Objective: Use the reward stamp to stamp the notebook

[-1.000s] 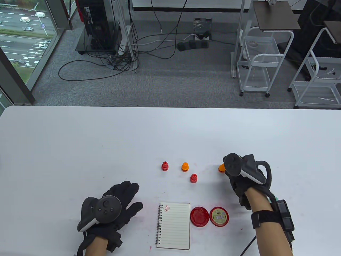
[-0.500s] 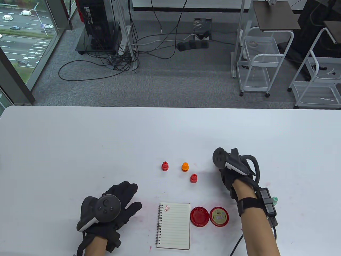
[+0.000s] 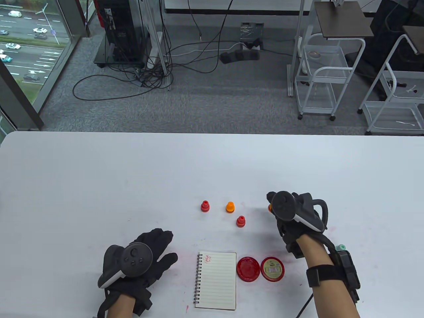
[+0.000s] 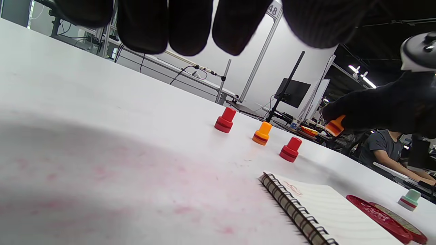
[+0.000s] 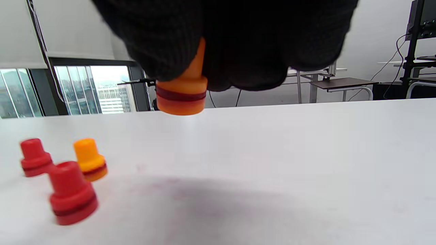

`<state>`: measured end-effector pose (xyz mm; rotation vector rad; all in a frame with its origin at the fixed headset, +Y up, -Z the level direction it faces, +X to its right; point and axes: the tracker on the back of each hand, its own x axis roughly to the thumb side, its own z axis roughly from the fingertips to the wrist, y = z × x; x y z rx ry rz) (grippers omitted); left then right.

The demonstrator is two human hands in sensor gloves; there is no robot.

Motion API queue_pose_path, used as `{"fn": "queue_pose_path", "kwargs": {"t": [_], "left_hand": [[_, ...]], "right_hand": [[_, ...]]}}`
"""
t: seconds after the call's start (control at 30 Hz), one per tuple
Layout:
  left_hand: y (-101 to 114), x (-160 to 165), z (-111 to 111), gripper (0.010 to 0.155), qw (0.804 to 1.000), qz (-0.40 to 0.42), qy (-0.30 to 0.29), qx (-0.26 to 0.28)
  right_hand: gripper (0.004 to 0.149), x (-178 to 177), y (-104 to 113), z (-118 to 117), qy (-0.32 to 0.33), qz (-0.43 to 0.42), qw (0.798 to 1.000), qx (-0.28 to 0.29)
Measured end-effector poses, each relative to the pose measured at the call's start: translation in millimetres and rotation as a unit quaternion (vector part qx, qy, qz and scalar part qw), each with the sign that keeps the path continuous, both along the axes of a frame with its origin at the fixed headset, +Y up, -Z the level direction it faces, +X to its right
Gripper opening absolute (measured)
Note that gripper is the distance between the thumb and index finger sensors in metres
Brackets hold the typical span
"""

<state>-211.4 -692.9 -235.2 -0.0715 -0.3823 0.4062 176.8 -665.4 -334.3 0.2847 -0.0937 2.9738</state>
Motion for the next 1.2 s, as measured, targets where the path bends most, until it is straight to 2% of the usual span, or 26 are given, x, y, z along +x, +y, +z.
{"fn": "queue_pose_path", "kwargs": {"t": [0.17,0.33,0.53,0.6,0.67,0.73,0.9,1.07,1.2], "left_hand": [[1.3,-2.5,2.4,0.075,1.0,0.018,0.001,-0.005],[3.9,1.7,5.5,0.075,0.999,0.043,-0.009,0.006],[3.0,25.1,11.9,0.076,0.997,0.049,-0.054,0.018],[2.9,31.5,13.4,0.077,0.996,0.051,-0.067,0.02],[1.8,36.3,15.0,0.077,0.995,0.057,-0.075,0.022],[0.6,40.3,15.7,0.077,0.995,0.063,-0.08,0.018],[-0.1,54.3,20.1,0.077,0.992,0.07,-0.097,0.025],[1.7,77.0,28.3,0.077,0.99,0.064,-0.116,0.057],[2.5,91.0,30.8,0.085,0.989,0.046,-0.131,0.052]], "right_hand": [[0.049,-3.3,20.9,39.1,0.013,-0.059,0.998,0.029],[0.049,-11.9,23.4,70.7,0.04,-0.125,0.991,0.031],[0.051,-30.7,6.3,100.1,0.055,-0.205,0.976,0.045],[0.051,-36.0,-2.7,108.9,0.06,-0.236,0.968,0.059],[0.05,-40.6,-19.2,117.4,0.059,-0.294,0.952,0.065],[0.05,-45.2,-28.0,120.8,0.062,-0.339,0.939,0.026],[0.048,-52.4,-33.7,126.6,0.086,-0.412,0.907,0.035],[0.048,-63.9,-35.6,127.4,0.101,-0.42,0.901,0.019],[0.048,-72.6,-36.4,130.1,0.119,-0.406,0.906,0.011]]}}
